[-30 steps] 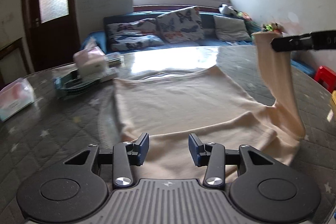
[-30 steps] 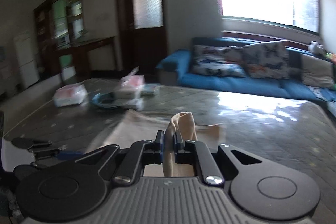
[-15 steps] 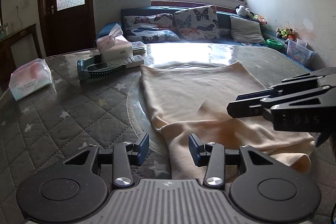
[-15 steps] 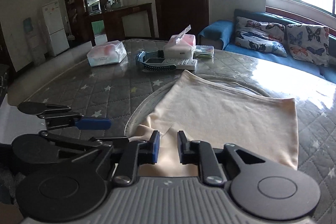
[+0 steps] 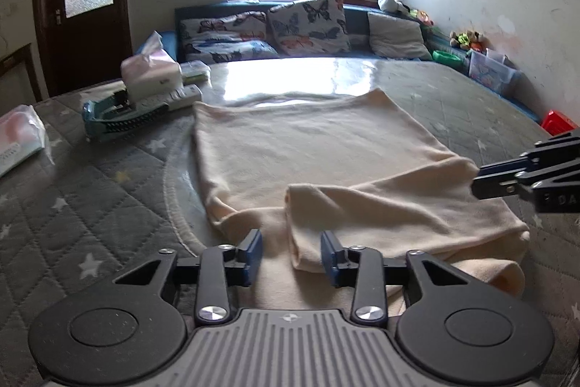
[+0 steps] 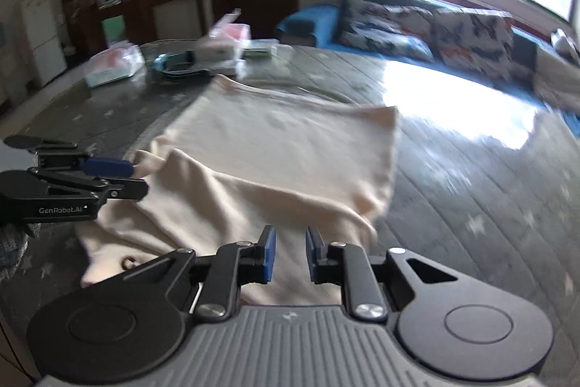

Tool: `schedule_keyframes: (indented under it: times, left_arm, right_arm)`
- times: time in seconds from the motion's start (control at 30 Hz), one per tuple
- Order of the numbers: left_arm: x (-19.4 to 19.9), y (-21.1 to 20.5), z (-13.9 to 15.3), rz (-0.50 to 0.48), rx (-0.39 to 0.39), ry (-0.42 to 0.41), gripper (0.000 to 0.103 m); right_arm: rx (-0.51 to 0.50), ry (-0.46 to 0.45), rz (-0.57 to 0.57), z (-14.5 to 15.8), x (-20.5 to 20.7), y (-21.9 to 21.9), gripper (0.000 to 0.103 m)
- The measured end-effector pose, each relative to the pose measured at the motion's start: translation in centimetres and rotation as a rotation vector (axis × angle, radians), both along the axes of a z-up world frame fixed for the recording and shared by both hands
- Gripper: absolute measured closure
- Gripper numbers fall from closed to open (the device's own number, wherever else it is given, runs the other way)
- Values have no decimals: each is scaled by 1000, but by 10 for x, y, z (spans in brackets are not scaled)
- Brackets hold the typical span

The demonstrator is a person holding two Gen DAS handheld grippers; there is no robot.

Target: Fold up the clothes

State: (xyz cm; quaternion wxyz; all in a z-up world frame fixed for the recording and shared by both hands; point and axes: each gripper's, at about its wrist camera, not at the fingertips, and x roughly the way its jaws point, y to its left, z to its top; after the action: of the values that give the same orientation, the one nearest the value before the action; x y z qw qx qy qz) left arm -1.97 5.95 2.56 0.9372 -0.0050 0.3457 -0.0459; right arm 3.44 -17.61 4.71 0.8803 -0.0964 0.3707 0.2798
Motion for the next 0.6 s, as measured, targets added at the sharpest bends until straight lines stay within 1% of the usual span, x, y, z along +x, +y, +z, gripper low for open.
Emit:
schedule_keyframes:
  times: [0.1, 0.17, 0.2, 0.27, 0.4, 0.5, 0.6]
  left_arm:
    - [2, -2, -2, -18, 1, 4, 88]
    - [2, -4, -2, -28, 9, 1, 96]
    - [2, -6, -1, -31, 18, -4, 98]
    - [0, -7, 2, -31, 20, -12, 101]
    - [-7, -5, 16, -26, 9, -48, 101]
    - [-15, -1, 24, -34, -2, -64, 101]
    - [-17, 0, 22, -46, 10, -48, 101]
  right_arm:
    - [17, 14, -39, -5, 5, -14, 86]
    - [14, 3, -46, -2, 8, -17, 86]
    - [10, -3, -43, 0, 9, -17, 86]
    - [-3, -16, -33, 5, 11, -16, 86]
    - [-41, -41, -2, 14, 13, -11, 86]
    - [-92, -48, 1, 16, 15, -9, 86]
    - [-135, -49, 0, 15, 20, -8, 86]
